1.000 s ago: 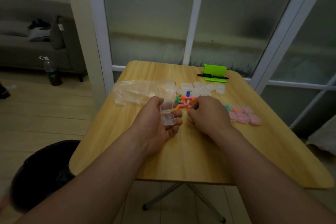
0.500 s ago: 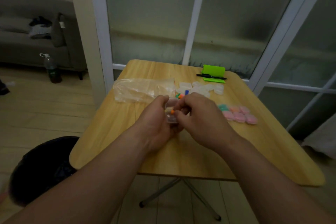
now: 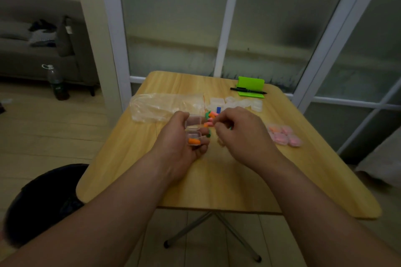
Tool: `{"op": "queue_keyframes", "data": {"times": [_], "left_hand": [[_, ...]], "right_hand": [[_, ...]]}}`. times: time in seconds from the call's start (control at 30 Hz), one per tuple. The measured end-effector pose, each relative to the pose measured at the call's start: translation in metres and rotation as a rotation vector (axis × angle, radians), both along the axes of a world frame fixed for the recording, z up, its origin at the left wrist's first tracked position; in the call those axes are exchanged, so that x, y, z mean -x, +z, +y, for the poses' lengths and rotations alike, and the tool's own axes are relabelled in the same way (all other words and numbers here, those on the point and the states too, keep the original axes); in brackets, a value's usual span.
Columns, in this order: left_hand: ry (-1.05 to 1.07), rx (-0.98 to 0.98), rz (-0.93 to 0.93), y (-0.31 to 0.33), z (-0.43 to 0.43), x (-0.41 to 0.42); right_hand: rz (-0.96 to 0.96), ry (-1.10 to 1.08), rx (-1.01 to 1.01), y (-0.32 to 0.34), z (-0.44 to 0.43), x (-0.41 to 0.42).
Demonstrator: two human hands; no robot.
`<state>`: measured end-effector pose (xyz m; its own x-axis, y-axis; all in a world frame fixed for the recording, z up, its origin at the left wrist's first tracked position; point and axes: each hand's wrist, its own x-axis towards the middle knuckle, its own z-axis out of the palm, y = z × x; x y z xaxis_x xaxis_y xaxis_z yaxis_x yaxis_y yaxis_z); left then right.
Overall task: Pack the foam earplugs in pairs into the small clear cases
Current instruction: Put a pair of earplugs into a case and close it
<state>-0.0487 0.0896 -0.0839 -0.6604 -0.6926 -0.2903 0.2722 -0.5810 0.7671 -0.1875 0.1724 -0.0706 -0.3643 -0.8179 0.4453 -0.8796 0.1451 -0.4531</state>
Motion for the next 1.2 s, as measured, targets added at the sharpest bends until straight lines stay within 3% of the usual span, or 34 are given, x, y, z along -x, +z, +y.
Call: {"op": "queue_keyframes", "data": {"times": [0.17, 0.63, 1.2], "left_hand": [[0.187, 0.015, -0.035, 0.001, -0.009, -0.009], [0.207, 0.015, -0.014, 0.007, -0.017, -0.017], [0.179, 0.026, -0.052, 0.005, -0.013, -0.016]], "right_hand": [[-0.011, -0.158, -0.091, -0.016, -0.016, 0.014], [0.081, -0.262, -0.172, -0.033, -0.056, -0.005], [-0.133, -0.151, 0.028, -0.023, -0.045, -0.004]]}}
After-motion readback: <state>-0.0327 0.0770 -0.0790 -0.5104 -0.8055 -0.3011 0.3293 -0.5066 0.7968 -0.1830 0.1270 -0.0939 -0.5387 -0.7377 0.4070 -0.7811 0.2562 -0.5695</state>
